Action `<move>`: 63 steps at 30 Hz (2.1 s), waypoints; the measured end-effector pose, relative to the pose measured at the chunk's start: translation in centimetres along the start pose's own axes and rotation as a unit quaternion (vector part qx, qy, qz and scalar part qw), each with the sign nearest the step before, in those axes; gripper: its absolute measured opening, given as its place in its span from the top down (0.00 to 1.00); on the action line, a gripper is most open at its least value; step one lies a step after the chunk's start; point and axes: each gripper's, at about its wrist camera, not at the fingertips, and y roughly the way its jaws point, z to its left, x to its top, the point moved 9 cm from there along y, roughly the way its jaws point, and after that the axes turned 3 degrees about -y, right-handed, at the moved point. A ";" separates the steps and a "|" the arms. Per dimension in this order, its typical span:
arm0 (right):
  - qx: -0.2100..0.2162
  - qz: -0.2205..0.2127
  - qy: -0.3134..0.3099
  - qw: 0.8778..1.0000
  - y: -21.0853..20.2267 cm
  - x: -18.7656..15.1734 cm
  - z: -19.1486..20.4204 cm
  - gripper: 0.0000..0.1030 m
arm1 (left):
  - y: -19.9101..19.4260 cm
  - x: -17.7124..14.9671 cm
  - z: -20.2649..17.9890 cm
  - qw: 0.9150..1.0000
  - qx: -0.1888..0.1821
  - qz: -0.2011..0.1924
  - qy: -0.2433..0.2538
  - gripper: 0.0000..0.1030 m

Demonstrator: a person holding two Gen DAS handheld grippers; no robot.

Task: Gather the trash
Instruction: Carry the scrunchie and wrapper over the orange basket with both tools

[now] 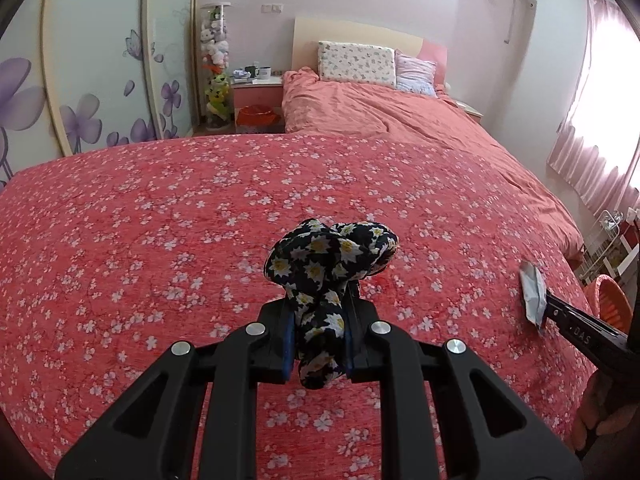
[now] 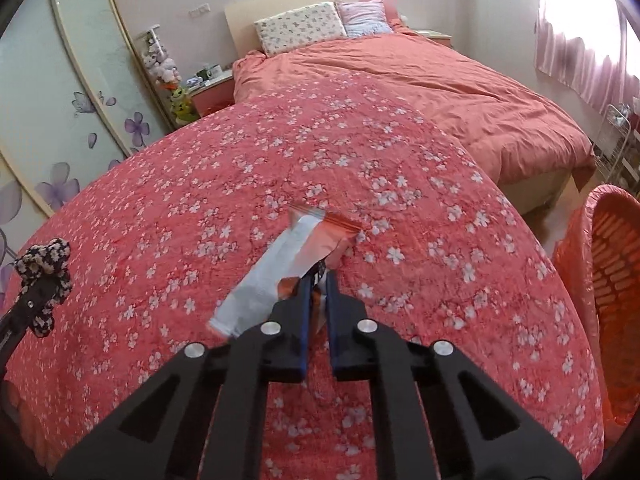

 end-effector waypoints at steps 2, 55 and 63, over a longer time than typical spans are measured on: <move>0.003 -0.007 0.003 1.000 -0.6 0.0 -0.4 0.95 | 0.0 -0.1 -0.3 1.000 -0.001 0.000 0.003 0.83; -0.086 -0.134 0.094 0.983 -18.1 -4.8 -20.7 0.94 | -6.5 -6.1 -25.6 0.968 -0.188 -0.004 0.164 0.83; -0.107 -0.140 0.116 0.977 -19.4 -6.5 -24.6 0.94 | -6.6 -7.7 -30.0 0.959 -0.220 0.010 0.180 0.83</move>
